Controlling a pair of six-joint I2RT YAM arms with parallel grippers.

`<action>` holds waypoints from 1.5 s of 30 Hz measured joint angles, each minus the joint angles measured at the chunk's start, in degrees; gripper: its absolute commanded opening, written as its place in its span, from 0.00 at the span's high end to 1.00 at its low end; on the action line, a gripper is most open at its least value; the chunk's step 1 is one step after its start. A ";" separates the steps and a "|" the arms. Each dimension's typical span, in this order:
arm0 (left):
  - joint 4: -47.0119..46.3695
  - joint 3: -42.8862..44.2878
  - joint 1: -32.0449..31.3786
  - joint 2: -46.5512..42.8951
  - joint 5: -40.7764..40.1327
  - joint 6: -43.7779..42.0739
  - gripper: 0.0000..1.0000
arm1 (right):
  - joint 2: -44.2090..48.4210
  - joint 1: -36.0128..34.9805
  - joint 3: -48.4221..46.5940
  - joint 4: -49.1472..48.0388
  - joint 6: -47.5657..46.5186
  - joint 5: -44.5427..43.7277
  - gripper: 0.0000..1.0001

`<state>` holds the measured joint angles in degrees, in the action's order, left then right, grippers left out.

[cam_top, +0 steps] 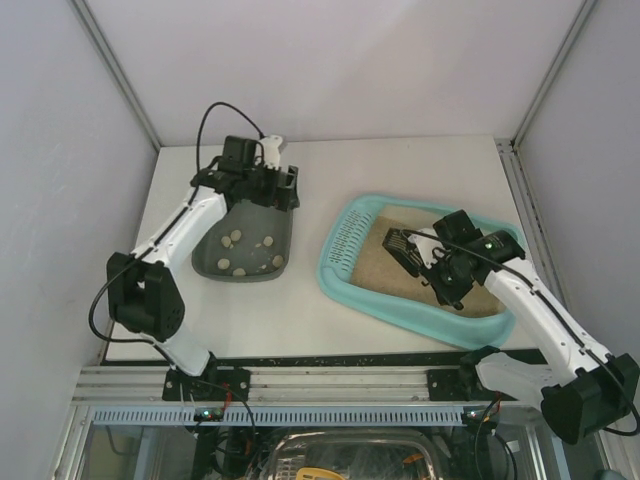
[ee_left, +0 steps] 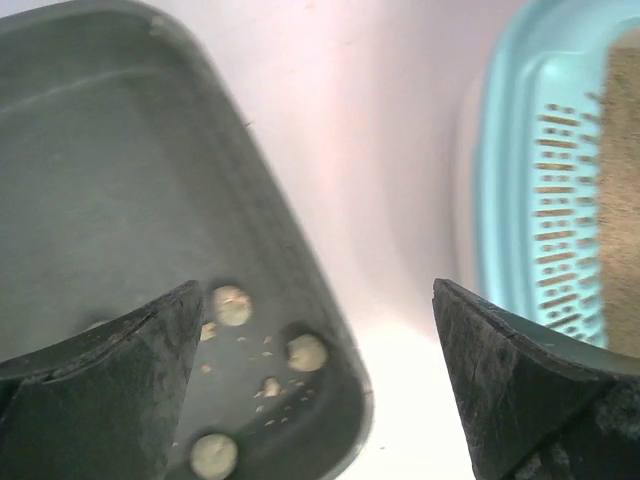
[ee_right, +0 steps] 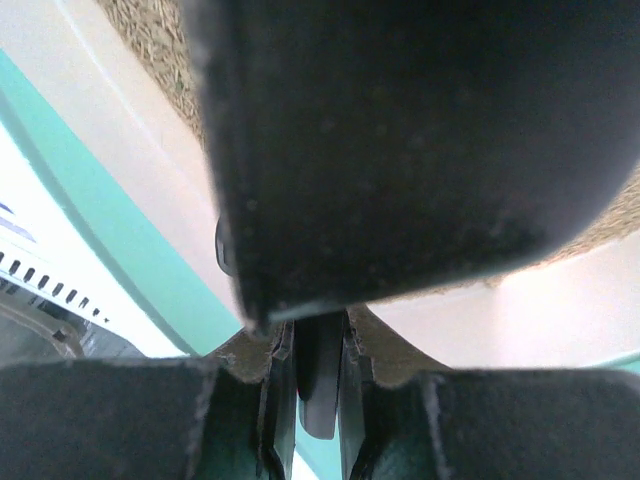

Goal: Clean the litter box

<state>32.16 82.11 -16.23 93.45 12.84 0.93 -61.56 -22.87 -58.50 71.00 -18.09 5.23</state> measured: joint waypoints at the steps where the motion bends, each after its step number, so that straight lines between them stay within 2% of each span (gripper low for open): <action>1: 0.50 0.87 -1.46 0.57 0.44 0.66 0.00 | -0.15 0.00 0.68 0.26 0.09 0.00 1.00; 6: 5.79 9.46 -5.95 6.58 -0.92 6.49 0.00 | -2.34 0.09 2.01 0.59 2.51 -0.61 1.00; 10: 12.85 21.90 -9.16 14.12 -6.12 12.87 0.00 | -4.20 0.11 2.03 -0.98 4.00 -4.39 1.00; 12: 14.21 23.34 -10.12 15.37 -7.10 15.96 0.00 | -5.05 0.13 2.03 -2.10 4.52 -7.30 1.00; 20: 18.27 14.56 -10.69 14.88 -8.57 25.97 0.00 | -7.58 1.18 -0.35 -8.24 7.50 -16.79 1.00; 26: 15.17 8.52 -10.73 14.86 -4.98 34.34 0.00 | -7.61 4.83 -7.34 -14.73 11.13 -15.52 1.00; 33: 8.61 1.27 -11.67 12.92 -1.14 44.09 0.00 | -7.63 5.33 -7.87 -17.00 12.70 -14.43 1.00; 40: 7.15 1.22 -18.38 5.14 -2.27 42.80 0.00 | -7.28 5.44 -7.87 -18.71 13.33 -14.03 1.00; 45: 7.74 1.07 -22.75 -1.40 -3.96 35.76 0.00 | -5.33 5.88 -7.87 -19.67 14.36 -13.73 1.00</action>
<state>39.90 83.18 -38.98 92.05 8.88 36.69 -66.89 -16.99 -66.37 51.33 -3.73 -8.49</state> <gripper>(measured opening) 0.997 0.142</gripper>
